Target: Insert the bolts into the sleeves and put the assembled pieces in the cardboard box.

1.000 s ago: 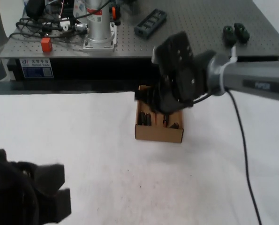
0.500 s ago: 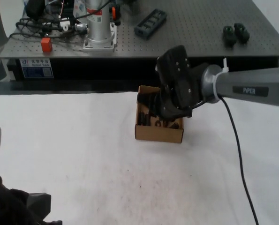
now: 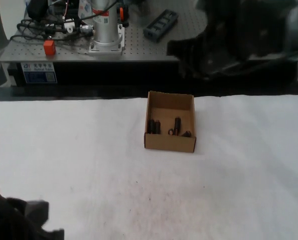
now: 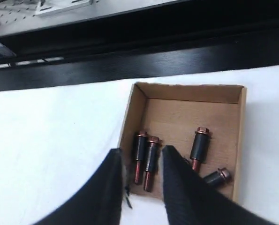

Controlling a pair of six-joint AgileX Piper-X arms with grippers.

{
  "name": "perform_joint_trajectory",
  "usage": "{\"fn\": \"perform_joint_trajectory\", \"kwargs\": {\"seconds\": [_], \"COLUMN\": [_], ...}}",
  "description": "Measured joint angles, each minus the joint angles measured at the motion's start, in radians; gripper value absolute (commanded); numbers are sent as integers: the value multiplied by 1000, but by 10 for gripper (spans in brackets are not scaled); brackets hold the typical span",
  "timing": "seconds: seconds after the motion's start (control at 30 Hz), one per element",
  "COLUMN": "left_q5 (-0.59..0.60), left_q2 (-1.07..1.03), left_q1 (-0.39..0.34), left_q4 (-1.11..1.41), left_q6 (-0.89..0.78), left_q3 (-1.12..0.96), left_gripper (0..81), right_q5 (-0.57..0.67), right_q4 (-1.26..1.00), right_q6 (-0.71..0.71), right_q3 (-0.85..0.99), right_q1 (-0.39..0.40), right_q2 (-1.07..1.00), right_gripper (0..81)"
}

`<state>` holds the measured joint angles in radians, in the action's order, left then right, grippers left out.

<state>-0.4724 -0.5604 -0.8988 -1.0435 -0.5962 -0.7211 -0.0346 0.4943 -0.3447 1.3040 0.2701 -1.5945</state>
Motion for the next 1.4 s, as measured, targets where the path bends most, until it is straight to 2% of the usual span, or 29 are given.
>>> {"fn": "perform_joint_trajectory", "kwargs": {"seconds": [0.07,0.13,0.17,0.23,0.27,0.33,0.4,0.7,1.4], "left_q5": [-69,-18,13,102,117,131,136,144,144], "left_q2": [45,100,127,219,247,287,303,325,325], "left_q1": [0,0,0,0,0,0,0,0,0], "left_q4": [96,200,255,406,447,499,517,551,548], "left_q6": [0,0,0,0,0,0,0,0,0], "left_q3": [78,166,208,358,401,464,489,569,576], "left_gripper": [12,11,4,6,6,6,6,6,6], "right_q5": [4,4,4,12,12,72,81,87,22], "right_q4": [16,19,19,13,13,-3,-51,-86,-146], "right_q6": [28,33,40,58,58,65,65,47,28], "right_q3": [-146,-312,-476,-636,-636,-864,-960,-1054,-1150], "right_q1": [0,0,0,0,0,0,0,0,0], "right_q2": [180,381,589,758,767,913,945,954,954], "right_gripper": [144,124,113,91,83,70,68,68,68]}}
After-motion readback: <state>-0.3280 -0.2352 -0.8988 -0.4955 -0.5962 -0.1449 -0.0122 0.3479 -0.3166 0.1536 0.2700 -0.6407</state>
